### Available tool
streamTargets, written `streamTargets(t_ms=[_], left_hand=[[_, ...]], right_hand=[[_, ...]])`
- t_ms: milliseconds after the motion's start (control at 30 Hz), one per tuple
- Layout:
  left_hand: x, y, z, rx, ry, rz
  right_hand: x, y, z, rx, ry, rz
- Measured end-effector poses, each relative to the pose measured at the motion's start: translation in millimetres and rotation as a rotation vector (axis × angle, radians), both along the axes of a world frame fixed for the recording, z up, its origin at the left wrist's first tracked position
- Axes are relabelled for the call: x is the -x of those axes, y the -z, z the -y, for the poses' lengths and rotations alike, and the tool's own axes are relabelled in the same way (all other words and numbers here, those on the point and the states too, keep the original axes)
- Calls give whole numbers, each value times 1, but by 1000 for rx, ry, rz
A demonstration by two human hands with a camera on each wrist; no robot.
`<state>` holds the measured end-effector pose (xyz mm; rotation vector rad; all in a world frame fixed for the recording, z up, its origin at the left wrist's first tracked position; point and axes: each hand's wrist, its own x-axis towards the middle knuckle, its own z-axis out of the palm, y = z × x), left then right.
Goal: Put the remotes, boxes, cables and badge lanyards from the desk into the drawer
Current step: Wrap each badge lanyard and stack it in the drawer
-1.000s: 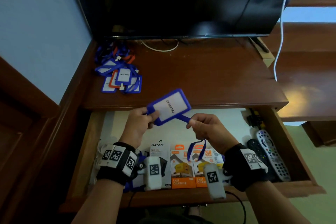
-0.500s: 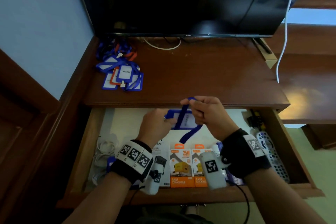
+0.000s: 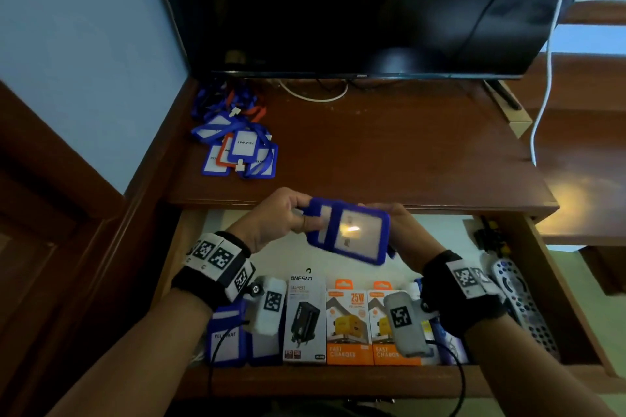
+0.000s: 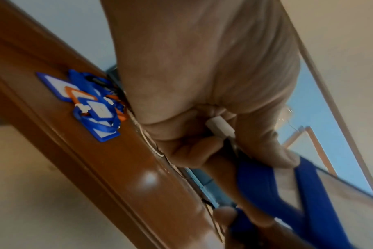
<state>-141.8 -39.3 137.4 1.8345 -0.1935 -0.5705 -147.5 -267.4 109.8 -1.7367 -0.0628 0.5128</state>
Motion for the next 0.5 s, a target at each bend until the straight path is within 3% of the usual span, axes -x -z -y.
streamTargets(t_ms=[267,400,500], left_hand=[[-10,1,1,375,-514,-40],[-17,7,3,374,-729,-34],[-20,11,9,240,-809,53]], right_hand=[[2,12,-20,-249,46,-24],[1,17,-24,-235,46,6],[-1,13,-27,-149,-1,31]])
